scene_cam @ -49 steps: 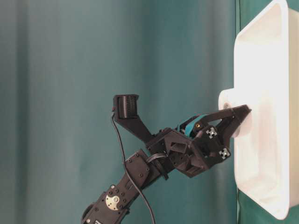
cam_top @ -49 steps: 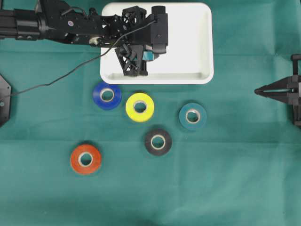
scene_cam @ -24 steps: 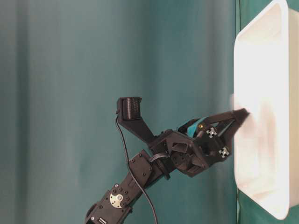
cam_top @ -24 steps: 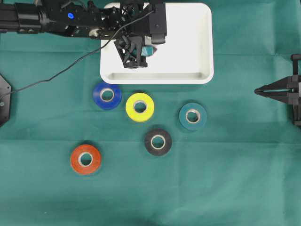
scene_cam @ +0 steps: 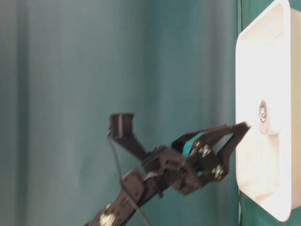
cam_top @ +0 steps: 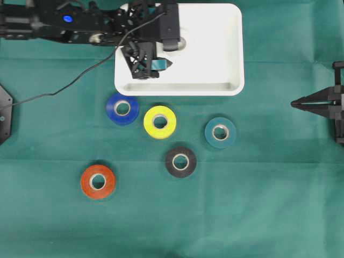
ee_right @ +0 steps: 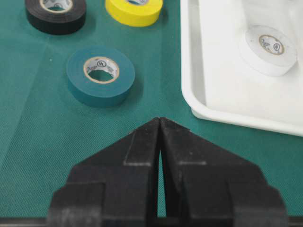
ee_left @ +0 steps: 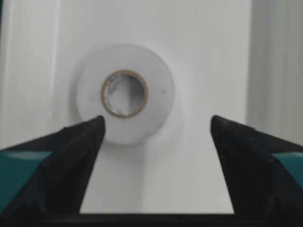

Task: Put the tape into the white case with the left arm.
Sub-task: 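Release the white tape in the tray and withdraw the left gripper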

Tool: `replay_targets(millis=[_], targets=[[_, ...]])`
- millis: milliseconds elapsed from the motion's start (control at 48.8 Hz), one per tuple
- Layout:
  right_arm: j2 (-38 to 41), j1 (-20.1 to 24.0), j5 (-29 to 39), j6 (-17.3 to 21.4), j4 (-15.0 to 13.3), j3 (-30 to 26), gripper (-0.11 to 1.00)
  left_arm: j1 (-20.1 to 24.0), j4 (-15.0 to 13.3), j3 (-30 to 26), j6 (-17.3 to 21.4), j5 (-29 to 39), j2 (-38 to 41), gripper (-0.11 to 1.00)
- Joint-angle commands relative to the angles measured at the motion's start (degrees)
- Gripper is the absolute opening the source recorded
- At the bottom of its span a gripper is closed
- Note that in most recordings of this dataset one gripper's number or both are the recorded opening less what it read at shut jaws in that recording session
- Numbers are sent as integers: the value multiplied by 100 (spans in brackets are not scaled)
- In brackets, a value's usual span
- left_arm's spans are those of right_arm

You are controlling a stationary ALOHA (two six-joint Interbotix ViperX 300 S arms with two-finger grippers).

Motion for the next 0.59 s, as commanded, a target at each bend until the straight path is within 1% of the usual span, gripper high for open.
replay_targets(millis=[0,185,349,472,574], targets=[[26,-9,-62,9,0,-53,-9,-88,9,193,-9,-62,-554,90],[-26,-9,-62,9,0,-53,-9,-220,-9,984,-26,-114,-1397,90],[-35,-9,-62,9,0,-53,-10,-536,-18,1696,-114,-325,-2180,90],[-35,0,-53,9,0,-53,-9,-703,-18,2197,-316,-492,-2742,90],[-35,-9,-53,9,-9,-53,-9,-729,-26,2575,-571,-492,-3164,90]])
